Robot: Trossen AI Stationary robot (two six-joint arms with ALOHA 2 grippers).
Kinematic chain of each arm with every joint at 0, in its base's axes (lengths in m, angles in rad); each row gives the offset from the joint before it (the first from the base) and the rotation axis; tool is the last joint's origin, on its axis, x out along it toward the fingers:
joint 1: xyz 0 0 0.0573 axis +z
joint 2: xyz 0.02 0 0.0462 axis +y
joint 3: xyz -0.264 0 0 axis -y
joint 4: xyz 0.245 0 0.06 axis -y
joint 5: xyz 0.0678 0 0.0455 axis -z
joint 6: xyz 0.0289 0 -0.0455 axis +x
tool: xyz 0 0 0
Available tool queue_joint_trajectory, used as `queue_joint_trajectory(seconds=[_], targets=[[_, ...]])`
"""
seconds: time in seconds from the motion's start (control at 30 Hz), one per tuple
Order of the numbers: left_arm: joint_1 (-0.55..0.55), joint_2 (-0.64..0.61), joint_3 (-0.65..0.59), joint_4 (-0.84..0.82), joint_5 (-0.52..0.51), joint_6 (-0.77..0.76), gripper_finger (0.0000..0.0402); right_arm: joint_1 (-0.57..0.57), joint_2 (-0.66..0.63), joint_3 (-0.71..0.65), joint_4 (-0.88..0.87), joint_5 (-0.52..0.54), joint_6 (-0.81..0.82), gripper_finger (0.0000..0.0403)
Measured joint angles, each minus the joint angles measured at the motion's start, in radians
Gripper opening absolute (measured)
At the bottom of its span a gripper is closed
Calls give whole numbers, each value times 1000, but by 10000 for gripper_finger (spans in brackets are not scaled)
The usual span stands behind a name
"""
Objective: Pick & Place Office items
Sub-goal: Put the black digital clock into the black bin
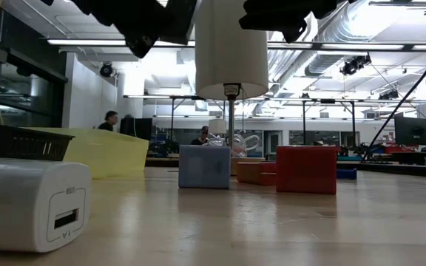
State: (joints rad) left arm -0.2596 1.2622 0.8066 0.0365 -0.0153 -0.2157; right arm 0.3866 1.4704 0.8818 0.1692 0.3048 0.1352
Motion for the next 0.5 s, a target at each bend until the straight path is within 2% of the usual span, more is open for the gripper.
queue_joint_trajectory(seconds=[0.33,0.5], targets=[[-3,-82,0,-283,0,-158,47,0,0,0,-1,-1,0,139],[-40,-109,0,-412,-2,-226,47,0,0,0,0,-1,0,139]])
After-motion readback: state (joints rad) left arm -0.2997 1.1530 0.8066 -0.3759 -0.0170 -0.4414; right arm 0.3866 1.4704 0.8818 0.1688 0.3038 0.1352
